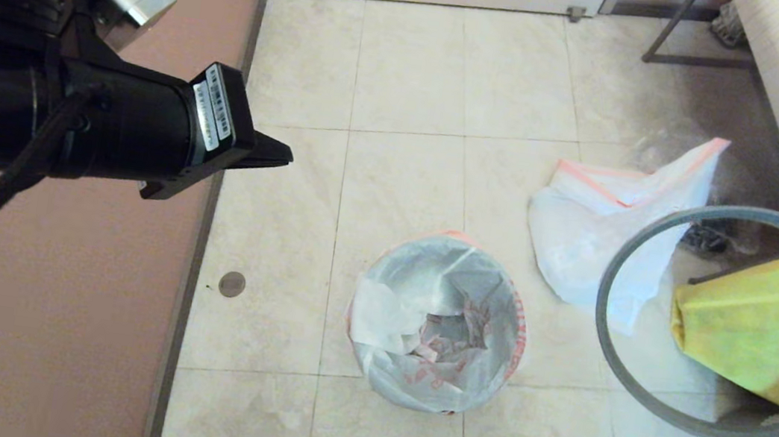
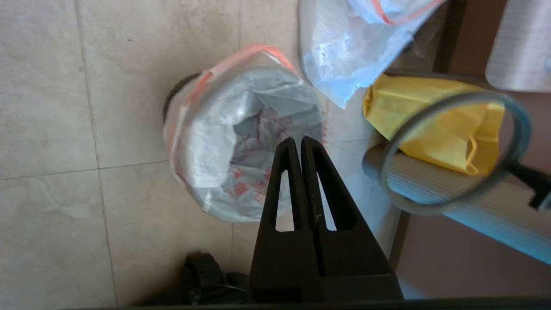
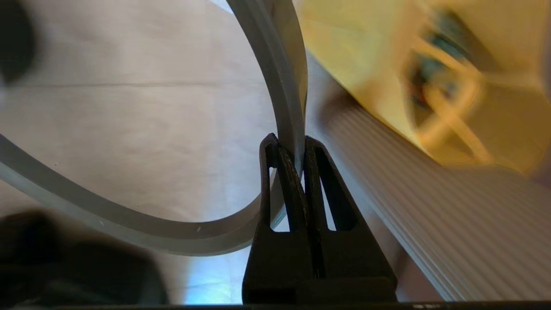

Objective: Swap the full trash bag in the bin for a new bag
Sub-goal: Place the trash can ring on the trash can

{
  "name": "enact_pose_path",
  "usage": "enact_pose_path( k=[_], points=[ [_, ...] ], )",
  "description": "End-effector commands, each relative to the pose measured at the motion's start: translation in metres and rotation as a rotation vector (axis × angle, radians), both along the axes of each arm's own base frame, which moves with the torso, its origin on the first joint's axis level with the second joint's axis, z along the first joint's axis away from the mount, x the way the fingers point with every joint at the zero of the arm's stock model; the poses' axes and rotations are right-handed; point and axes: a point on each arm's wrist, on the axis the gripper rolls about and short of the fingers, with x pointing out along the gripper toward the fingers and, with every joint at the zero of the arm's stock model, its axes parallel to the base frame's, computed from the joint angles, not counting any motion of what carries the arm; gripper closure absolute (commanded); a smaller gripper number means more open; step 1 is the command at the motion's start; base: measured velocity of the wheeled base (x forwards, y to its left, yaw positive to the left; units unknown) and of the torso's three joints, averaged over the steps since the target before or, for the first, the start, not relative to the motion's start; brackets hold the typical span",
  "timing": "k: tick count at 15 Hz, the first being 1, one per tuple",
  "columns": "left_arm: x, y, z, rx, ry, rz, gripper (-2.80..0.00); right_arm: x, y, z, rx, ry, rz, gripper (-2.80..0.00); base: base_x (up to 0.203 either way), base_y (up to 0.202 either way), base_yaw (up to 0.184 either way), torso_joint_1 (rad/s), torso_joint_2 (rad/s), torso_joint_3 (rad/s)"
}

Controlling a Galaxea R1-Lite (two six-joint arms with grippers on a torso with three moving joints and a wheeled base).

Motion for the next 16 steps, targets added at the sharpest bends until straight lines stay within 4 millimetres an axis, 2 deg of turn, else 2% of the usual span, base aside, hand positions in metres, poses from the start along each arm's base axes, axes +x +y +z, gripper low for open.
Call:
enact_pose_path(
  k=[1,3,5,7,10,12,16],
  points=[
    [-0.003,0.000,0.000,0.001,0.006,-0.006,0.00,0.006,0.014,0.006,0.020,-0.015,0.071,0.00,0.000,0.000,0.000,0.000,0.00,0.000],
    [-0.001,-0.002,-0.004,0.020,0.027,-0.004,0.00,0.029,0.044,0.000,0.110,0.016,0.181,0.00,0.000,0.000,0.000,0.000,0.00,0.000],
    [0.004,-0.005,-0.009,0.034,0.047,-0.004,0.00,0.051,0.084,-0.008,0.218,0.061,0.296,0.00,0.000,0.000,0.000,0.000,0.00,0.000],
    [0.009,-0.009,-0.013,0.044,0.062,-0.004,0.00,0.078,0.121,-0.027,0.275,0.142,0.357,0.00,0.000,0.000,0.000,0.000,0.00,0.000],
    [0.014,-0.012,-0.019,0.057,0.080,-0.004,0.00,0.107,0.164,-0.059,0.316,0.204,0.366,0.00,0.000,0.000,0.000,0.000,0.00,0.000],
    [0.016,-0.014,-0.022,0.065,0.091,-0.006,0.00,0.120,0.179,-0.078,0.315,0.246,0.371,0.00,0.000,0.000,0.000,0.000,0.00,0.000],
    [0.019,-0.018,-0.026,0.074,0.103,-0.013,0.00,0.136,0.199,-0.088,0.317,0.265,0.396,0.00,0.000,0.000,0.000,0.000,0.00,0.000]
  ],
)
